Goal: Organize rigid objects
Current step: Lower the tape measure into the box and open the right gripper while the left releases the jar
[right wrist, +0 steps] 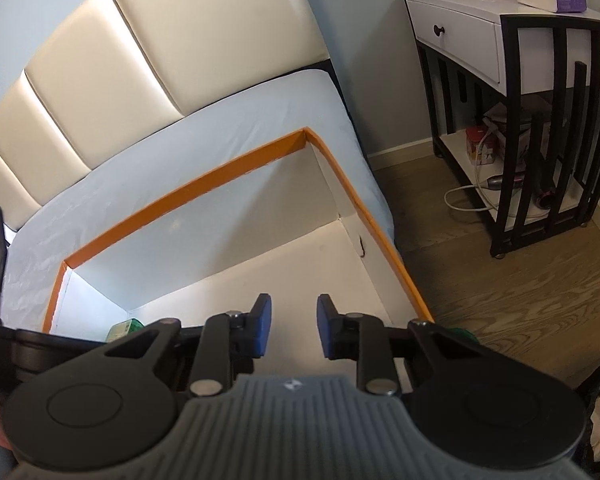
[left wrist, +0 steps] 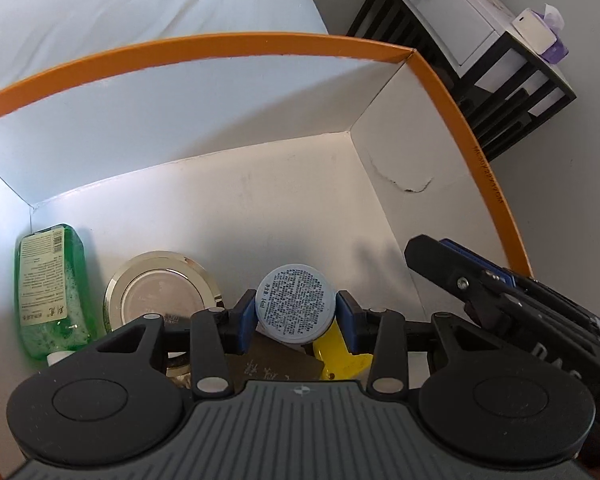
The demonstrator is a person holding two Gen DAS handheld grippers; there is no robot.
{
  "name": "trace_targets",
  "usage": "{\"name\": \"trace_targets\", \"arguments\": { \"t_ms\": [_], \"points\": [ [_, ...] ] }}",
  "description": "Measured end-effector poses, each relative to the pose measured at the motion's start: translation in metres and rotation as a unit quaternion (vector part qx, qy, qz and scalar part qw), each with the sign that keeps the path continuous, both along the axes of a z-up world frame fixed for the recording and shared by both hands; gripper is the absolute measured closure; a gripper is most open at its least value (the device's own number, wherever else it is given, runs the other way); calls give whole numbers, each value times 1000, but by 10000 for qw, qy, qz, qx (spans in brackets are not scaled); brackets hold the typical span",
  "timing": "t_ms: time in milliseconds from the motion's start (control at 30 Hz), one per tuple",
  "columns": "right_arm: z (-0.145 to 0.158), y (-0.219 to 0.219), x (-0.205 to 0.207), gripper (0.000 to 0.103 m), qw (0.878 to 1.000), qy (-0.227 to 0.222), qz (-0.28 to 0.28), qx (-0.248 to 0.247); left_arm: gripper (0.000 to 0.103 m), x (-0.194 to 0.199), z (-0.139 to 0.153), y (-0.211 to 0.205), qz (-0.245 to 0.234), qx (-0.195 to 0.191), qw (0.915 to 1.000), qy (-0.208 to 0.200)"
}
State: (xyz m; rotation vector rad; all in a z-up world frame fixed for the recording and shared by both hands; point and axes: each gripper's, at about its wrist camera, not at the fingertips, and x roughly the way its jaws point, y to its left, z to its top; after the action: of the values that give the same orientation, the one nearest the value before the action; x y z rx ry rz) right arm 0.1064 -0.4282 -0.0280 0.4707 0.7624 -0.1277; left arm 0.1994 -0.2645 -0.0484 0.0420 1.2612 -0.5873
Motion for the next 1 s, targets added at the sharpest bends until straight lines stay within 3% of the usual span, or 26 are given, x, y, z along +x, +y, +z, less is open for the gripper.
{"name": "trace_targets", "arguments": {
  "t_ms": [167,300,433,500,567,667,800,933,1000],
  "points": [
    [-2,-1,1,79,10000,38,8,84,51,1,-4,-3,17,45,10000,37],
    [-2,-1,0,79,9999,22,8,105,41,5,-4,3,123,-137,9998,113],
    [-2,0,2,79,10000,55,14,66,40,5,2,12,275,-244,9993,83],
    [-2,1,2,78,10000,61,34,26,38,0,10,16,344,-182,9992,-122],
    [-2,2,2,78,9999,82,63,-5,31,-8,21,24,325,-364,9981,-373],
    [-1,4,2,76,9999,56,84,-4,29,-19,38,38,251,-576,9957,-683],
    [1,7,0,75,9998,68,56,-155,15,-32,64,63,362,-713,9906,-1111],
    [6,19,-2,68,9982,79,97,-583,14,-40,84,93,639,-935,9842,-1359],
    [10,25,-3,59,9967,83,124,-793,14,-43,88,107,822,-935,9807,-1508]
  ]
}}
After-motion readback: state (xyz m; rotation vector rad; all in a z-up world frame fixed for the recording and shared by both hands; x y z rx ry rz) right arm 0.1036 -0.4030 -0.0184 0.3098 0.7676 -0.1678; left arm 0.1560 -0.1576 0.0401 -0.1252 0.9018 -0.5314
